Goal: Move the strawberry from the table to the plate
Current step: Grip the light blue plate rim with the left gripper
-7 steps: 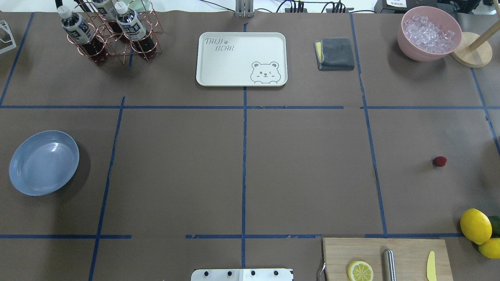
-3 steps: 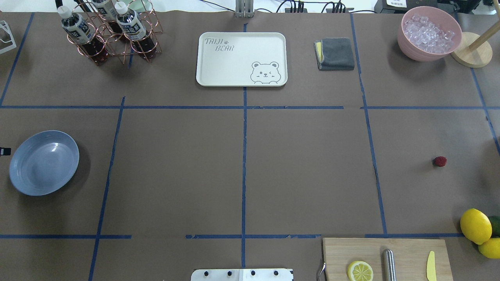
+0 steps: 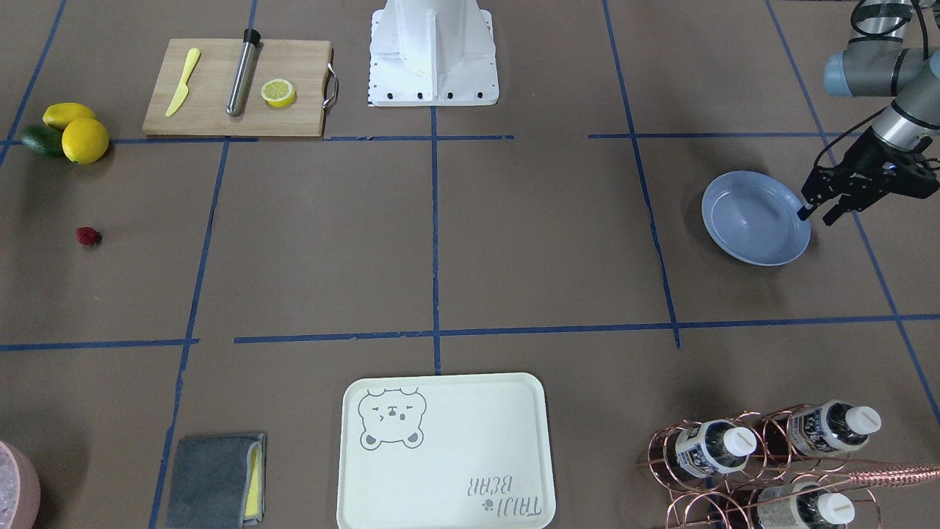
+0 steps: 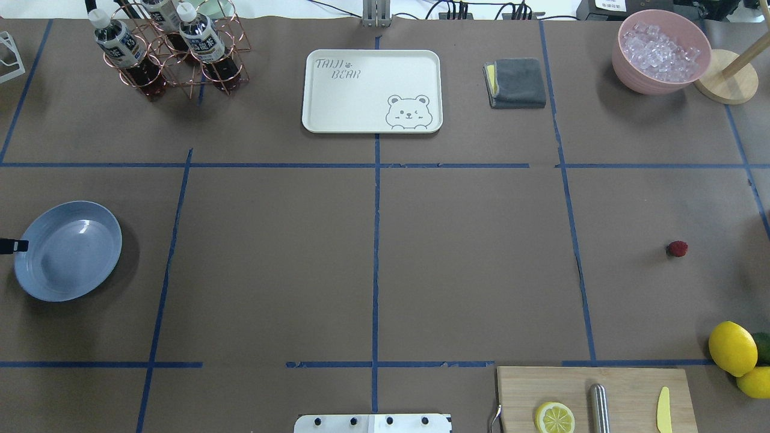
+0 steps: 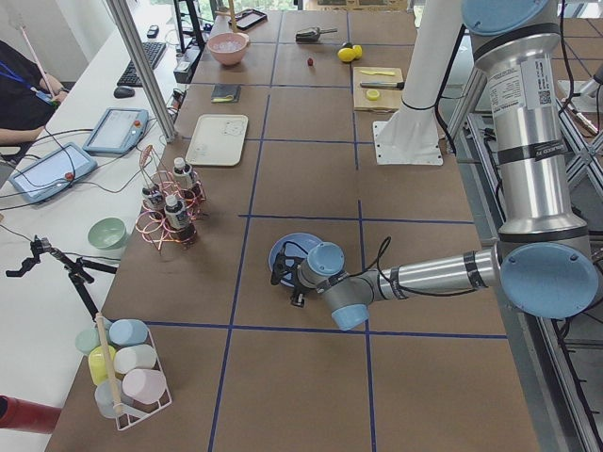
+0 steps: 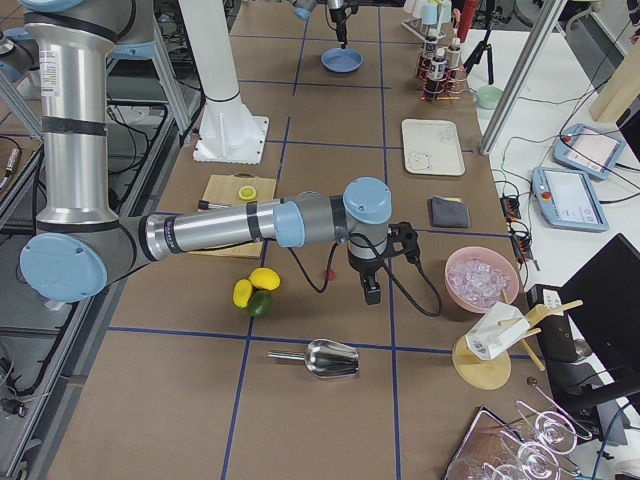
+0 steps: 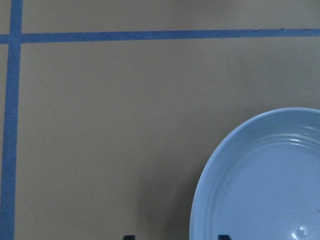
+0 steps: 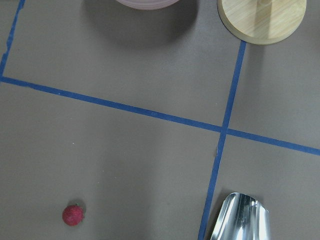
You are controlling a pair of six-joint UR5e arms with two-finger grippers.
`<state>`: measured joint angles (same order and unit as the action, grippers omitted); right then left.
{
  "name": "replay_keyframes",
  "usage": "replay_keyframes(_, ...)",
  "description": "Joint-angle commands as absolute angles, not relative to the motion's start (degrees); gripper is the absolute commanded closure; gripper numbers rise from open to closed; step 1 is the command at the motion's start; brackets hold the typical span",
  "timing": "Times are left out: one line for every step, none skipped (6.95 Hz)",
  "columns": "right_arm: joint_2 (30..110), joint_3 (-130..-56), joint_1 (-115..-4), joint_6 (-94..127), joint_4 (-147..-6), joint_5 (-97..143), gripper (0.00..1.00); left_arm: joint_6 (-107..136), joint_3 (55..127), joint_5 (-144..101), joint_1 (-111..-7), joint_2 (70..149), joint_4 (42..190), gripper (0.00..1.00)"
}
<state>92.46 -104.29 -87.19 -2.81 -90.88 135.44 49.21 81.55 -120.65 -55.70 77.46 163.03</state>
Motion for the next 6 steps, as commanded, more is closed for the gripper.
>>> replay_keyframes(92.46, -104.33, -87.19, -2.81, -90.97, 135.44, 0.0, 49.31, 81.3, -121.11, -54.58, 77.43, 164.43, 0.93)
replay_keyframes(92.46, -104.33, -87.19, -2.81, -90.88, 135.44, 0.0, 49.05, 81.73, -121.11, -54.58, 77.52, 164.79, 1.0)
replay_keyframes(92.46, -104.24, -87.19, -2.81, -90.88, 135.44, 0.0, 49.04, 82.52, -121.72, -54.67, 77.52, 164.79, 1.0)
replay_keyframes(92.46, -104.24, -87.19, -2.81, -90.97, 135.44, 0.0, 49.39, 85.75, -125.64, -54.75, 77.52, 163.92, 1.0)
replay_keyframes(92.46, -104.33, -87.19, -2.73, -90.88, 135.44, 0.0, 50.18, 89.7, -129.42, -54.84, 77.95, 160.87, 1.0)
replay_keyframes(92.46, -104.33, -87.27, -2.64, -90.88, 135.44, 0.0, 52.97, 96.17, -129.46, -54.84, 79.35, 153.01, 1.0)
